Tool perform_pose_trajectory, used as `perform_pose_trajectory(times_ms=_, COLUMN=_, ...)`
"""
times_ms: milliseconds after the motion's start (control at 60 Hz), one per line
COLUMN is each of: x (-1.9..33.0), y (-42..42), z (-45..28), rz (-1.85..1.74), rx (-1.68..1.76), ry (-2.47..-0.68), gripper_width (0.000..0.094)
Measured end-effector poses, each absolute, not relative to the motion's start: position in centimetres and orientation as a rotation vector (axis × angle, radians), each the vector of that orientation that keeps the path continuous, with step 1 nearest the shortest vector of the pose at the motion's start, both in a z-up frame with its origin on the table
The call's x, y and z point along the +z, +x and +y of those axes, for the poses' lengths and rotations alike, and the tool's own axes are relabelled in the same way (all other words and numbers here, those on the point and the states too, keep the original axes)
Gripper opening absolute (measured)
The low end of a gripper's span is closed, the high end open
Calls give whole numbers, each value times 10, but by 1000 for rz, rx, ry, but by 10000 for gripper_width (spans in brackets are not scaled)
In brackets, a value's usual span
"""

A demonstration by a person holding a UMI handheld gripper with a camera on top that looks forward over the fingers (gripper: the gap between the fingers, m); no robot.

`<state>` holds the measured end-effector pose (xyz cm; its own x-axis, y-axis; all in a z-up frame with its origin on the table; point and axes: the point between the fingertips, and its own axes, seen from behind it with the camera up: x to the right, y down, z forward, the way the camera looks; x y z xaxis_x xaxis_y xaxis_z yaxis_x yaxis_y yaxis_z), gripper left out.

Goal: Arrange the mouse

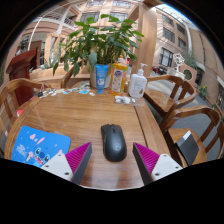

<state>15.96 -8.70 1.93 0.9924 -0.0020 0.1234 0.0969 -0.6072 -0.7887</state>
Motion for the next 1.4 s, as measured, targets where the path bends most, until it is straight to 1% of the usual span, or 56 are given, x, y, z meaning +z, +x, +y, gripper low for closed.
perform_pose_trajectory(times_ms=83, x=7, y=168, z=-59, rz=-51, rx=-148, ry=-2241, gripper_width=814)
perform_pose_trajectory(times_ms=200, x=-13, y=165, z=-41, rz=-10, rx=-75, ry=-2298, gripper_width=721)
perform_pose_trajectory(times_ms=217, x=-13, y=163, z=-39, rz=-9, rx=-55, ry=-2299, gripper_width=702)
perform_pose_trajectory(times_ms=250, x=-13, y=161, z=-33, rz=5, rx=-24, ry=-2285, gripper_width=617)
perform_pose_trajectory(times_ms=283, x=-14, y=162, z=-29, rz=10, rx=-27, ry=-2279, gripper_width=567)
perform_pose_trajectory(times_ms=417, x=-13, y=160, z=-30, rz=-42, rx=-53, ry=-2265, gripper_width=437)
perform_pose_trajectory(times_ms=483, x=-14, y=160, z=-32, rz=-40, rx=-74, ry=-2270, gripper_width=392)
perform_pose_trajectory(times_ms=550, x=-13, y=161, z=-33, rz=-30, rx=-84, ry=-2275, gripper_width=379)
perform_pose_trajectory(times_ms=567, x=-13, y=161, z=-33, rz=-26, rx=-85, ry=-2276, gripper_width=357)
perform_pose_trajectory(times_ms=667, x=-4, y=173, z=-38, rz=22, rx=-130, ry=-2262, gripper_width=357)
perform_pose_trajectory(times_ms=717, x=13, y=175, z=-42, rz=69, rx=-124, ry=-2238, gripper_width=358)
perform_pose_trajectory(times_ms=767, x=42, y=176, z=-46, rz=105, rx=-120, ry=-2194, gripper_width=358)
perform_pose_trajectory(times_ms=867, x=130, y=171, z=-57, rz=136, rx=-135, ry=-2037, gripper_width=358)
perform_pose_trajectory(times_ms=917, x=176, y=156, z=-67, rz=130, rx=-122, ry=-1954, gripper_width=359)
perform_pose_trajectory(times_ms=967, x=213, y=136, z=-75, rz=121, rx=-94, ry=-1890, gripper_width=357)
perform_pose_trajectory(times_ms=1017, x=235, y=108, z=-85, rz=93, rx=-57, ry=-1861, gripper_width=357)
perform_pose_trajectory(times_ms=1067, x=243, y=76, z=-93, rz=71, rx=0, ry=-1853, gripper_width=357)
perform_pose_trajectory(times_ms=1083, x=242, y=57, z=-105, rz=64, rx=12, ry=-1840, gripper_width=356)
perform_pose_trajectory(times_ms=1117, x=234, y=42, z=-97, rz=33, rx=35, ry=-1871, gripper_width=356)
perform_pose_trajectory(times_ms=1167, x=209, y=15, z=-100, rz=3, rx=56, ry=-1917, gripper_width=358)
perform_pose_trajectory(times_ms=1200, x=185, y=-4, z=-107, rz=-23, rx=71, ry=-1960, gripper_width=357)
perform_pose_trajectory(times_ms=1217, x=164, y=-19, z=-113, rz=-32, rx=76, ry=-1976, gripper_width=358)
perform_pose_trajectory(times_ms=1250, x=145, y=-31, z=-117, rz=-42, rx=100, ry=-2028, gripper_width=356)
perform_pose_trajectory(times_ms=1333, x=77, y=-61, z=-134, rz=-83, rx=131, ry=-2164, gripper_width=358)
perform_pose_trajectory(times_ms=1367, x=51, y=-69, z=-138, rz=-99, rx=130, ry=-2187, gripper_width=360)
perform_pose_trajectory(times_ms=1400, x=37, y=-76, z=-143, rz=-111, rx=109, ry=-2214, gripper_width=361)
